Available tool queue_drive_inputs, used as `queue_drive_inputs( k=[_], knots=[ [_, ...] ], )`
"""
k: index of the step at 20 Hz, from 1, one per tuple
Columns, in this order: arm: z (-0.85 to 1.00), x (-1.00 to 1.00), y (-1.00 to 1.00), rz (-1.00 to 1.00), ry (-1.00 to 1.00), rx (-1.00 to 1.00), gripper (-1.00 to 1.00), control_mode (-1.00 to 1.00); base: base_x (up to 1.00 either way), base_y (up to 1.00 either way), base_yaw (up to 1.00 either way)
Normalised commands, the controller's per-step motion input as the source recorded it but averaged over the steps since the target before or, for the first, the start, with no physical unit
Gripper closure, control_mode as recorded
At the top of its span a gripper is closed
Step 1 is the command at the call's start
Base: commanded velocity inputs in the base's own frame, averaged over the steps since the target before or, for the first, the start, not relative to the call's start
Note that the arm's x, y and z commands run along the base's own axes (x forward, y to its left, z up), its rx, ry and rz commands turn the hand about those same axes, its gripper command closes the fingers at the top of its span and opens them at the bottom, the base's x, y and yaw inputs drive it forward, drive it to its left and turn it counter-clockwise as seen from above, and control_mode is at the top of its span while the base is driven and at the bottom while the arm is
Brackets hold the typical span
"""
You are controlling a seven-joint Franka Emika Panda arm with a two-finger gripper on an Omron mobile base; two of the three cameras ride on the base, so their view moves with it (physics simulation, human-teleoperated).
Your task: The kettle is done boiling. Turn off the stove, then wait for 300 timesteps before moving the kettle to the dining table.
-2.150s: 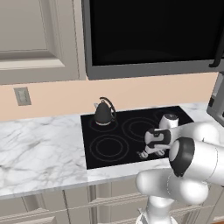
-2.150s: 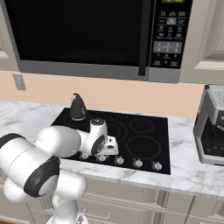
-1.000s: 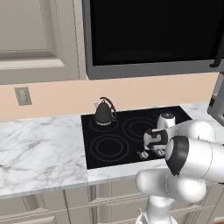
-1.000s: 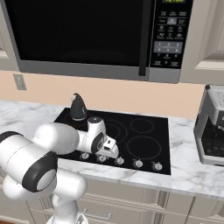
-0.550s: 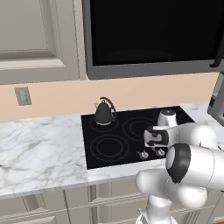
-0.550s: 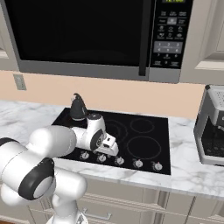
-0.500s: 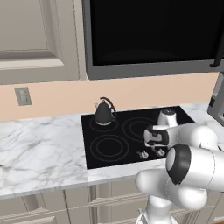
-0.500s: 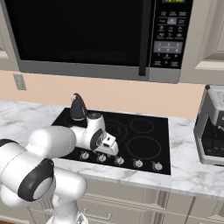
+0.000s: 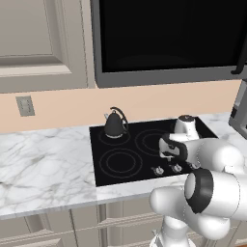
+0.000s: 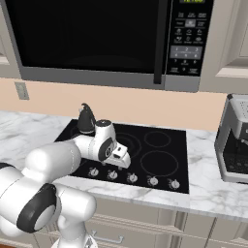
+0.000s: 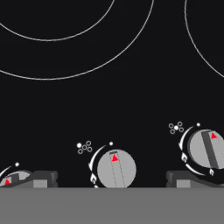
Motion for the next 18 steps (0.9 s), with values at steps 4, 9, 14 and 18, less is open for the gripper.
queue_drive_inputs(
  k=[4,9,14,18],
  knots=[
    [0.0,0.07,-0.01,0.01,0.03,0.04,-1.0,-1.0,0.0,0.0,0.0],
    [0.02,-0.05,-0.32,0.0,-0.01,0.21,-1.0,-1.0,0.0,0.0,0.0],
    [0.02,0.28,-0.01,-0.02,0.03,0.08,-1.0,-1.0,0.0,0.0,0.0],
    [0.0,0.04,0.01,0.0,0.01,0.0,-1.0,-1.0,0.0,0.0,0.0]
  ],
)
